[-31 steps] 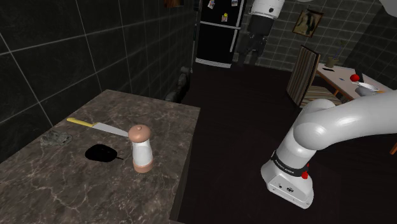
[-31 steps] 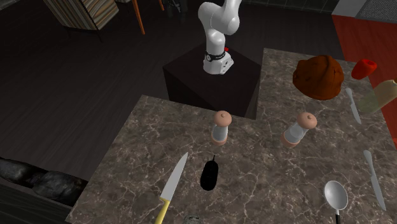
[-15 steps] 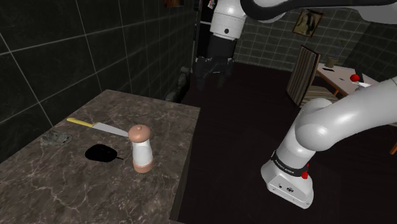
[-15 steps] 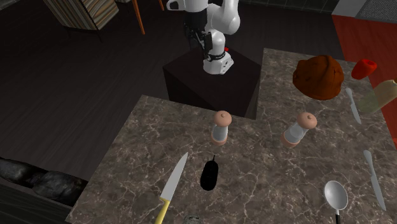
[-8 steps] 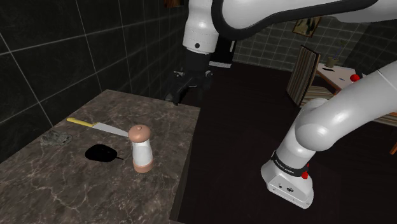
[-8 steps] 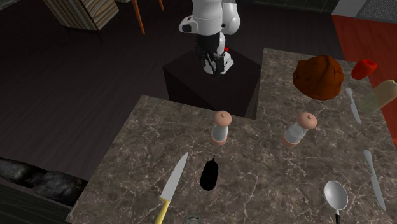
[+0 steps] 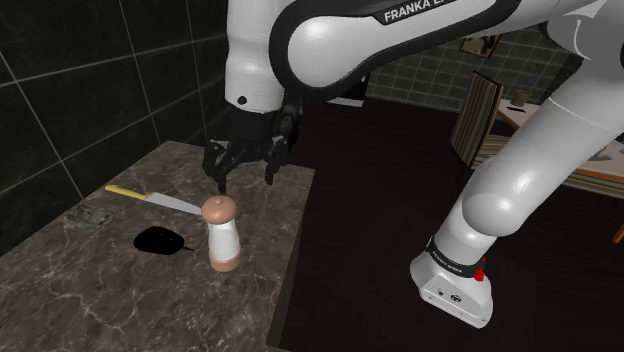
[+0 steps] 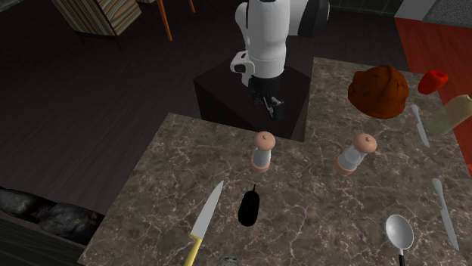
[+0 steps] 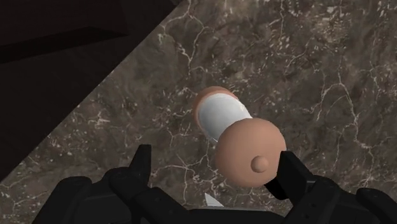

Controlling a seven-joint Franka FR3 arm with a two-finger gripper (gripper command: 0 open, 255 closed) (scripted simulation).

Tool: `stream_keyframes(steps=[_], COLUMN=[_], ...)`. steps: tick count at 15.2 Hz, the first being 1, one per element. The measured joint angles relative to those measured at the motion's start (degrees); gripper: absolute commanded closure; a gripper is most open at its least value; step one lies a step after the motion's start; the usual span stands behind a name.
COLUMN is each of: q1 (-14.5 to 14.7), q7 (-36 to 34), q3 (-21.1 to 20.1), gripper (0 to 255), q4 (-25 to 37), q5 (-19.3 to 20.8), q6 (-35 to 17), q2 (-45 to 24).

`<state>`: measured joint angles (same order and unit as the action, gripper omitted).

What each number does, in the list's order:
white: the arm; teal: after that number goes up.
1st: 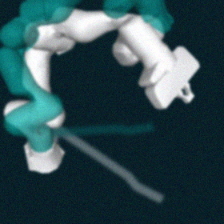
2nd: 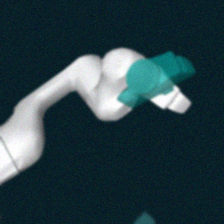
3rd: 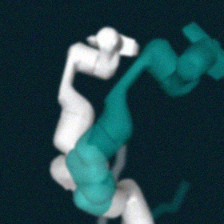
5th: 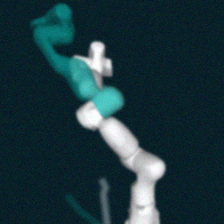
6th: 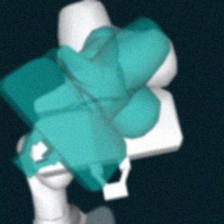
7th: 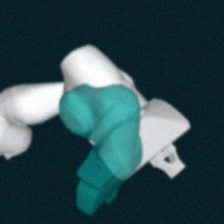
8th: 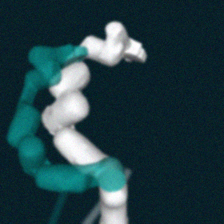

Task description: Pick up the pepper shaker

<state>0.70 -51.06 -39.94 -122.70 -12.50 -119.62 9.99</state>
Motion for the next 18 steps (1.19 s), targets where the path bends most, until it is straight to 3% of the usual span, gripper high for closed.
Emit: stream_keyframes(steps=[4, 12, 13, 18], q1=[0.21, 0.96, 1.03, 1.11], q7=[-8.49, -11.47, -11.67, -11.91], q3=[-3.56, -4.02, -4.00, -4.01], gripper=[0, 0, 255, 255], q4=[5.37, 3.15, 3.21, 3.37], q5=[7.16, 10.79, 11.11, 11.49], q6=[-2.54, -8.15, -8.38, -8.69], q2=[-9.30, -13.70, -14.07, -14.45])
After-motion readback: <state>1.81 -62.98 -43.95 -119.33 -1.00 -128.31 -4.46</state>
